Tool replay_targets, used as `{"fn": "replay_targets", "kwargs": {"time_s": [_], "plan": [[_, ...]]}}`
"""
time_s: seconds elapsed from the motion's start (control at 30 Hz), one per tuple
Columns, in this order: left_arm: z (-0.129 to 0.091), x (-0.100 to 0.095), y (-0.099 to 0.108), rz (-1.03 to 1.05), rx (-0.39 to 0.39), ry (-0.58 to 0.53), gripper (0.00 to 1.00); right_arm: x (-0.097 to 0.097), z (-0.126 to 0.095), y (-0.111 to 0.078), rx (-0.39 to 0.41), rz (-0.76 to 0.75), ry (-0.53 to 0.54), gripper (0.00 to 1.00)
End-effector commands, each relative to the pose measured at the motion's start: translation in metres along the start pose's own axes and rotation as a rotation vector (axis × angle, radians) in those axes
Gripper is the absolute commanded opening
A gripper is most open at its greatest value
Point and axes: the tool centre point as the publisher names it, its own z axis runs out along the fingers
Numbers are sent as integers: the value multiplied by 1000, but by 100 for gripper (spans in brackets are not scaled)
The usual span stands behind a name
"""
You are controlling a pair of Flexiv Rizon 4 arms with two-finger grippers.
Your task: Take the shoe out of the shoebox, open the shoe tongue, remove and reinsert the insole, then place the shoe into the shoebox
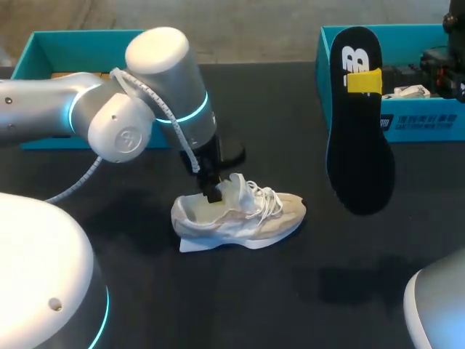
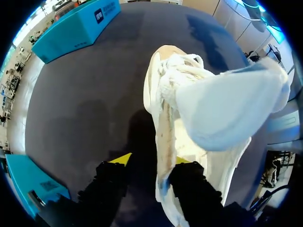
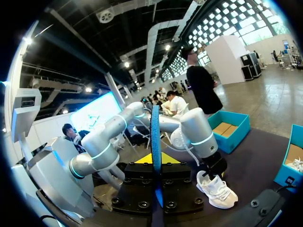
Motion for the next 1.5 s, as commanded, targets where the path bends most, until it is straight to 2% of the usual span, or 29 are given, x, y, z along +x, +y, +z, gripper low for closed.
{"fn": "replay_targets", "kwargs": {"time_s": [0.03,0.27,0.47,0.73,1.13,1.27,1.5], "plan": [[1,-1,-2,13,-1,7,0,-2,2,3,6,2,2,0],[-5,5,-3,80,2,28,0,-2,2,3,6,2,2,0],[-23,8,-4,196,9,42,0,-2,2,3,6,2,2,0],[-58,16,-4,522,-18,66,0,-2,2,3,6,2,2,0],[-99,28,0,1135,-84,202,0,-2,2,3,6,2,2,0],[-103,37,-1,1299,-123,236,0,-2,2,3,6,2,2,0],[-93,57,-3,1510,-194,304,0,-2,2,3,6,2,2,0]]}}
